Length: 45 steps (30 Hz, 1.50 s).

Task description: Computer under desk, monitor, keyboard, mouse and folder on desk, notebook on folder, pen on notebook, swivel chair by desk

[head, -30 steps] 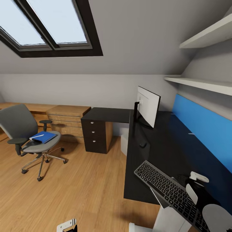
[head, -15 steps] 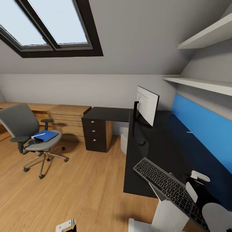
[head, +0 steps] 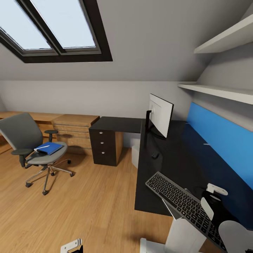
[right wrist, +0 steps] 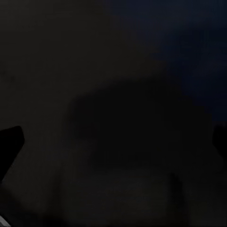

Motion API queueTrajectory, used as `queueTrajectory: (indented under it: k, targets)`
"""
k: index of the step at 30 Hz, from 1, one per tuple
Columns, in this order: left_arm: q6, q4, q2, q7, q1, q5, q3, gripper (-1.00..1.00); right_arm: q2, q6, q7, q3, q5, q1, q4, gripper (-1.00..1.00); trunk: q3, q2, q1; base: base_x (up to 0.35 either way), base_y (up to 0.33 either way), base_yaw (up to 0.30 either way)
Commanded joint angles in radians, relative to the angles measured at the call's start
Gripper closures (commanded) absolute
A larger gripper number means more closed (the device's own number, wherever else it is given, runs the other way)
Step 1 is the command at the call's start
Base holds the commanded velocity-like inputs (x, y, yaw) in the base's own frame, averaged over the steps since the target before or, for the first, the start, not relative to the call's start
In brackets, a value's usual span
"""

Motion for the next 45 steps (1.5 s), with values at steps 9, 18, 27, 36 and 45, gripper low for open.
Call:
queueTrajectory:
  k: [9, 18, 27, 36, 45]
  targets:
    - [-0.003, 0.0, 0.0, 0.001, 0.0, 0.01, 0.0, -1.0, -0.001, 0.003, -0.004, 0.001, -0.007, -0.001, -0.003, -1.0, -0.001, -0.001, 0.0, 0.0, 0.0, 0.0]
    - [-0.004, 0.0, 0.001, 0.001, 0.0, 0.01, 0.001, -1.0, -0.003, 0.003, -0.005, 0.001, -0.007, 0.0, -0.003, -1.0, -0.001, -0.001, 0.0, 0.0, -0.013, 0.0]
    - [-0.004, 0.0, 0.002, 0.001, 0.0, 0.011, 0.002, -1.0, -0.003, 0.008, -0.007, 0.0, -0.007, -0.001, -0.002, -1.0, -0.001, -0.001, 0.0, 0.0, -0.143, 0.0]
    - [-0.002, 0.0, 0.002, 0.002, 0.0, 0.011, 0.003, -1.0, -0.006, 0.017, -0.024, -0.003, -0.007, -0.001, 0.002, -1.0, -0.001, -0.001, 0.0, 0.0, -0.019, 0.0]
    - [-0.003, -0.005, 0.002, 0.002, 0.0, 0.013, 0.005, -1.0, -0.007, 0.056, -0.075, -0.003, -0.009, -0.001, 0.003, -1.0, -0.001, -0.001, 0.0, 0.0, 0.0, 0.0]
